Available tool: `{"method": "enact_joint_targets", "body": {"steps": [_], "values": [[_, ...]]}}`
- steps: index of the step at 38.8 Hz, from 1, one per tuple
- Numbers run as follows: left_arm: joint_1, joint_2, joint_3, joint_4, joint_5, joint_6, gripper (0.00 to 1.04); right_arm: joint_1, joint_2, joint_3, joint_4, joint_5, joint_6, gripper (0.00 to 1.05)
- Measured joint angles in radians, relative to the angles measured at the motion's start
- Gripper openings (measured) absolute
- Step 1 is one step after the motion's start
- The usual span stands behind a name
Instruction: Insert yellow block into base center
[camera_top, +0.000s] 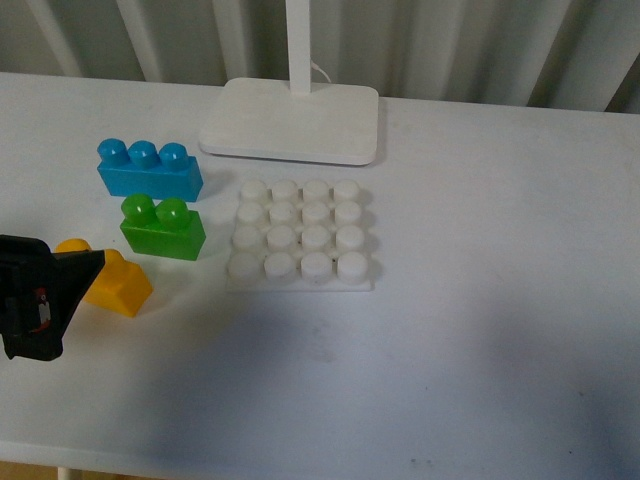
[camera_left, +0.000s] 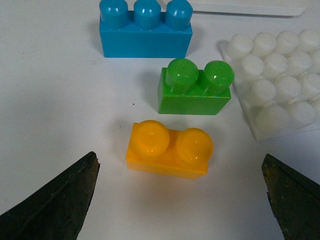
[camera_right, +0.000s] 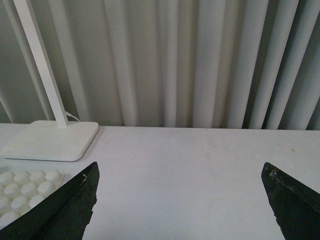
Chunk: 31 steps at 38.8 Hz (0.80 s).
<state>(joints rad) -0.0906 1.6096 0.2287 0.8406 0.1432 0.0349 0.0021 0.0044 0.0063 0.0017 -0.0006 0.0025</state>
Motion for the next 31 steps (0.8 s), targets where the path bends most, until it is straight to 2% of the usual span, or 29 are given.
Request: {"method": "enact_joint_targets", "body": {"steps": [13, 31], "values": [[-0.010, 0.087, 0.036, 0.029, 0.046, 0.162, 0.98, 0.000, 0.000, 0.000, 0.000, 0.000, 0.000, 0.95], [0.028, 0.193, 0.120, 0.029, 0.098, 0.250, 0.98, 0.000, 0.000, 0.000, 0.000, 0.000, 0.000, 0.95]]}}
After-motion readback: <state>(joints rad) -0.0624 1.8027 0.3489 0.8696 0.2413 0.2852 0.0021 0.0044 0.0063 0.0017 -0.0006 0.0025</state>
